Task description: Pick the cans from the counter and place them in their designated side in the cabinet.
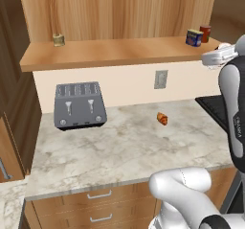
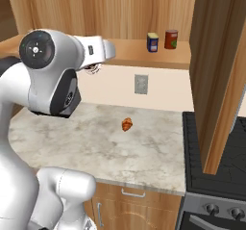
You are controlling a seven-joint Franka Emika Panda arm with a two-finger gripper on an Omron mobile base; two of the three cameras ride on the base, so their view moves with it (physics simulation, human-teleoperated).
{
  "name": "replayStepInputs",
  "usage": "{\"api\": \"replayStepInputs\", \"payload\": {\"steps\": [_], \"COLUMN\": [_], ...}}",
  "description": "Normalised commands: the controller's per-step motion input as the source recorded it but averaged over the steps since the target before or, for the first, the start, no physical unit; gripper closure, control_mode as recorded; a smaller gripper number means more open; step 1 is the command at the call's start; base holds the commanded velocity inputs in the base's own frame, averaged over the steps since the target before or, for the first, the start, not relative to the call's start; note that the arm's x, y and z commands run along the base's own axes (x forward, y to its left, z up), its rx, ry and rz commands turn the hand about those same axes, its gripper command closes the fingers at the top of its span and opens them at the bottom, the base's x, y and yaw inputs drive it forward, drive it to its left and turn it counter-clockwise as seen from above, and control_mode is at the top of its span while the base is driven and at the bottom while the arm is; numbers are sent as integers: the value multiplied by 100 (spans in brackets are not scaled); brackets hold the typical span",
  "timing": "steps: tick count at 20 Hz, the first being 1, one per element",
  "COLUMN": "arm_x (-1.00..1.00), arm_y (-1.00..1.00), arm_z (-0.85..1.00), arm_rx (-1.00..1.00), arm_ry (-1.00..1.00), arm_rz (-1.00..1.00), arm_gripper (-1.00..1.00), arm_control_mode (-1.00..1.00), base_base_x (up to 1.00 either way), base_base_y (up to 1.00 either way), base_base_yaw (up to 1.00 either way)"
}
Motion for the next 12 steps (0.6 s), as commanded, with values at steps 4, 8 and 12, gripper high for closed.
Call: {"api": "replayStepInputs", "payload": {"steps": [4,8,12], "arm_x": [20,20,22], "arm_y": [-6,-7,-4], "arm_z": [0,0,0], "arm_rx": [-3,-3,-2], "arm_ry": [0,0,0], "arm_rz": [0,0,0], "arm_gripper": [100,100,100], "arm_control_mode": [-100,-100,-100], "base_base_x": [0,0,0], "base_base_y": [0,0,0], "base_base_yaw": [0,0,0]}}
